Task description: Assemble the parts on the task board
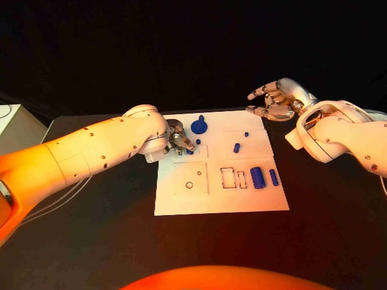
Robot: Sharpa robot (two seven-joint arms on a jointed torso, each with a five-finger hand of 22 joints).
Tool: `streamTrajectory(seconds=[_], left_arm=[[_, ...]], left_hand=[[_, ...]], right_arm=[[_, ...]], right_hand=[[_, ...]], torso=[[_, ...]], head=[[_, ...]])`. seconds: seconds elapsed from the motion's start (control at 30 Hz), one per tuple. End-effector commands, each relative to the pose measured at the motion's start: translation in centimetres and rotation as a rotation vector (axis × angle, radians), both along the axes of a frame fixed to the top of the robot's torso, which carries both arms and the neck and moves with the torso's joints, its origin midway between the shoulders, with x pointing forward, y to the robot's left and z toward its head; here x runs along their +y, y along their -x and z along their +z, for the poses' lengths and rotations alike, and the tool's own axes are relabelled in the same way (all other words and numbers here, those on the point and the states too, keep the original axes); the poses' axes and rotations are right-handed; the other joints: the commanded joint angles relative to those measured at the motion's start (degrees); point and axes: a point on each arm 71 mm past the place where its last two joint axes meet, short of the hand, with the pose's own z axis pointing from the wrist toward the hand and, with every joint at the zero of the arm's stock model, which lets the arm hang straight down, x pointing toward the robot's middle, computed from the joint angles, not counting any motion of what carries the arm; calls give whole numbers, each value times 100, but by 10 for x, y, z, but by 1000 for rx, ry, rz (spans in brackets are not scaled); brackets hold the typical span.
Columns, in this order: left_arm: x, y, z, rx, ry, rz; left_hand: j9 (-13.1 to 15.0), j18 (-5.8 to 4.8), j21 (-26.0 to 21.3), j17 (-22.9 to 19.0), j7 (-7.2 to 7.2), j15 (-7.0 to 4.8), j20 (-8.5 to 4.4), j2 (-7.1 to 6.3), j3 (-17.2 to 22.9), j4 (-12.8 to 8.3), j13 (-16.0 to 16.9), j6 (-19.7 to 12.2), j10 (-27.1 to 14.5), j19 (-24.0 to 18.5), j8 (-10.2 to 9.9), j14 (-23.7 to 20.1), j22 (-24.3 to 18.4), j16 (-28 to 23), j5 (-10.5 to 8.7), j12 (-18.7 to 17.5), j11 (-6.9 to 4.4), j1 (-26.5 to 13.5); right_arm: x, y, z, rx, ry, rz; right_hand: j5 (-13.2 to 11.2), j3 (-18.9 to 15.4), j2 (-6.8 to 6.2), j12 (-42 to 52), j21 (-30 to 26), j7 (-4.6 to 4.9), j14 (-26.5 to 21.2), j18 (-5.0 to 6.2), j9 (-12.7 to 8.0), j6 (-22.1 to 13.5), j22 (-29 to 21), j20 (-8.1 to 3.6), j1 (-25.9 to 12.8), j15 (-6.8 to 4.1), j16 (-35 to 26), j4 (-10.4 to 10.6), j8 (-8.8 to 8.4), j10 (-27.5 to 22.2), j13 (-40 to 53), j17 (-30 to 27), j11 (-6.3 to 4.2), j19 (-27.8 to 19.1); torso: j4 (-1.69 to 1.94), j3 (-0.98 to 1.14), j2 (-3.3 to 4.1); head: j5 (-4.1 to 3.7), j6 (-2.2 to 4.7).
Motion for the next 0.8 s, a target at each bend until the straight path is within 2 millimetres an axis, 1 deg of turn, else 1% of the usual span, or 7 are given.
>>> streamTrajectory(seconds=[0.03, 0.23, 0.63, 0.8], left_arm=[[-3, 2, -2, 21, -15, -22], [-4, 2, -3, 25, -17, -26], [-7, 0, -4, 31, -19, -29], [-9, -1, -5, 31, -19, -29]], left_hand=[[823, -105, 33, 1354, -338, -45, 2, 98, 632, -685, 17, 391, 49, 30, 25, 559, 3, 40, -23, 1, -18, 19], [842, -110, 37, 1389, -359, -49, -2, 146, 502, -634, 57, 434, 93, 38, 33, 570, 21, 60, -51, 35, -28, -12], [852, -112, 37, 1408, -376, -54, -7, 194, 330, -573, 82, 471, 121, 42, 21, 576, 33, 72, -108, 53, -39, -33], [856, -114, 35, 1414, -387, -59, -12, 234, 130, -496, 93, 496, 133, 45, -2, 577, 40, 75, -163, 59, -46, -52]], right_arm=[[1, 0, 0, 1, 9, 11], [1, 0, 0, 1, 9, 10], [1, 0, 0, 1, 9, 11], [1, 0, 0, 1, 9, 11]], right_hand=[[-15, 10, 12, -27, 25, 41, -2, -39, 6, 7, 1510, 24, -53, 35, -12, 31, -32, -32, -5, -1, 14, 599], [-14, 9, 12, -31, 25, 41, 0, -39, 7, 10, 1510, 25, -59, 35, -8, 36, -34, -38, -12, 13, 14, 599], [-14, 9, 12, -34, 25, 41, 1, -39, 8, 10, 1510, 25, -60, 35, -5, 36, -35, -41, -15, 22, 14, 599], [-14, 9, 12, -34, 25, 41, 1, -39, 8, 10, 1510, 25, -60, 35, -5, 36, -35, -41, -15, 22, 14, 599]], torso=[[2, 2, -4], [5, 3, -3], [1, 2, -3], [-4, 3, 2]], head=[[-4, -13], [-9, -24], [-16, -35], [-24, -36]])
